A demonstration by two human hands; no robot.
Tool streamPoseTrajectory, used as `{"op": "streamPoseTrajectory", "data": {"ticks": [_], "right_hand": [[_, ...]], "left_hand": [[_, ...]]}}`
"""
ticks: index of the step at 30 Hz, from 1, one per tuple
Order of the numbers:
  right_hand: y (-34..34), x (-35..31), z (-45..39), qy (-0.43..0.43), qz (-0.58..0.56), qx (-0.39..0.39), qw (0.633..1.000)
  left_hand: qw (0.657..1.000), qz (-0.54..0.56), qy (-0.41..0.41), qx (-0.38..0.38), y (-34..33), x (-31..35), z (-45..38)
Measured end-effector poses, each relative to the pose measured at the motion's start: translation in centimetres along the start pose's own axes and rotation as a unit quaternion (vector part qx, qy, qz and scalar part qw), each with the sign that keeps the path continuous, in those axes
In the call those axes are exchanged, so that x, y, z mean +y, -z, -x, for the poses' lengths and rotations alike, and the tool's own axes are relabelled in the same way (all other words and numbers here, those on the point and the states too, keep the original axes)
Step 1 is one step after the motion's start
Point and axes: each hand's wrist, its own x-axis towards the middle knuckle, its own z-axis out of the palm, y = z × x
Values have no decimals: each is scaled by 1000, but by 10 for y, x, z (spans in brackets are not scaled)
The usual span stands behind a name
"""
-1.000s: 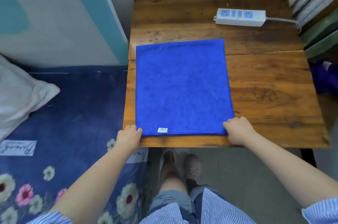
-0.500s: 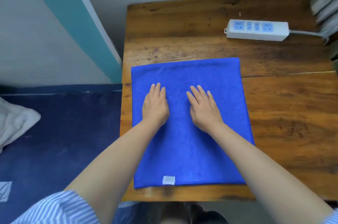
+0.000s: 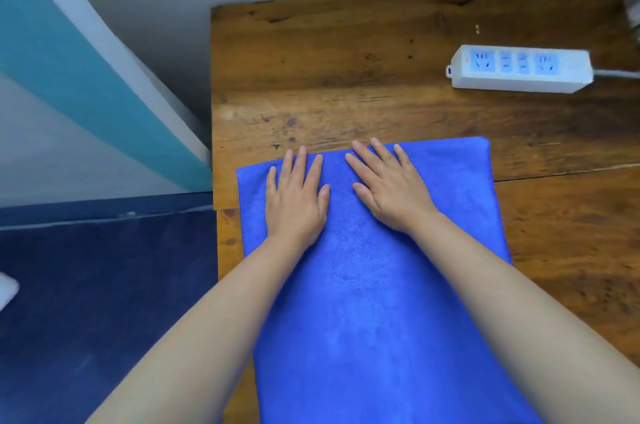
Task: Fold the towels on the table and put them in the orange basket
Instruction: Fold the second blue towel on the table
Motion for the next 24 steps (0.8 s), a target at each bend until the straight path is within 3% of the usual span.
{"op": "streamPoseTrajectory", "data": {"ticks": [14,20,22,24], "right_hand": [[14,86,19,-187,-19,9,982],[29,82,19,-307,-6,25,951],[28,55,13,-225,-6,58,973],[24,21,9,-78,-40,74,993]], "left_hand": [[999,-3,50,14,15,-49,-12],[996,-63,60,24,25,-42,-13],[997,-44,12,60,28,-22,-9],[997,-8,-28,65,25,1,-2]]}}
